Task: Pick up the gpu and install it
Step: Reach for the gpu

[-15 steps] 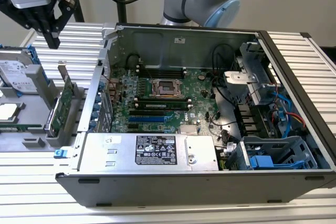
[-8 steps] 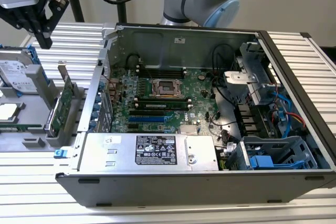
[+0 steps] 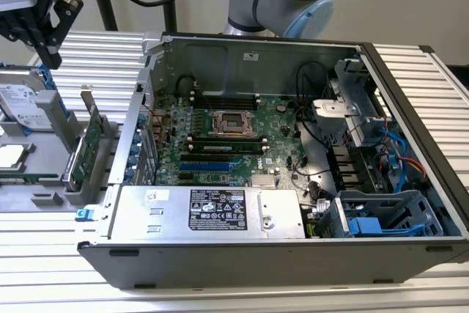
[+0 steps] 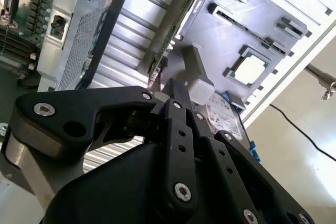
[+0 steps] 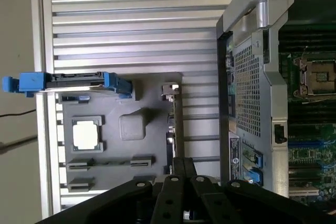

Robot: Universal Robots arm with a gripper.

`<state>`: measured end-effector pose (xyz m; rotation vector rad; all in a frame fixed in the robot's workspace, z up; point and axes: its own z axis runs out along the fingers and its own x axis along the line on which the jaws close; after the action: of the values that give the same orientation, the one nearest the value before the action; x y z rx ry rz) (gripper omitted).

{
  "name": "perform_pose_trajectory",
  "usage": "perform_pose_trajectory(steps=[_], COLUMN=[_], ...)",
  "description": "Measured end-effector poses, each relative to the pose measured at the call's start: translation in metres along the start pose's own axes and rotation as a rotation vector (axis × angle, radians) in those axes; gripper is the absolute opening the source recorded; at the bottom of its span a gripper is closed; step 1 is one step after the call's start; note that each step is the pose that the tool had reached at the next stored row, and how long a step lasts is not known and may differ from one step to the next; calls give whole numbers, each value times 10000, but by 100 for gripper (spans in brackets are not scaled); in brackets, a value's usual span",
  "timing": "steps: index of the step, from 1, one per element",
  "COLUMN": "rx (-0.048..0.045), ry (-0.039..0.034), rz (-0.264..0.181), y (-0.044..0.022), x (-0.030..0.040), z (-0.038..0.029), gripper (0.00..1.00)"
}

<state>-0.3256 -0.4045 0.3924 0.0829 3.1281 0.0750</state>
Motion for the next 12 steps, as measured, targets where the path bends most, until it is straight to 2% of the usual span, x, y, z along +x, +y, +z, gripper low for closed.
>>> perform_pose_trajectory(steps=[4,12], rx=[1,1], ry=[17,18], rz=[-1,0], y=[-6,-6], x=[26,37], z=[0,0], gripper=[0,0])
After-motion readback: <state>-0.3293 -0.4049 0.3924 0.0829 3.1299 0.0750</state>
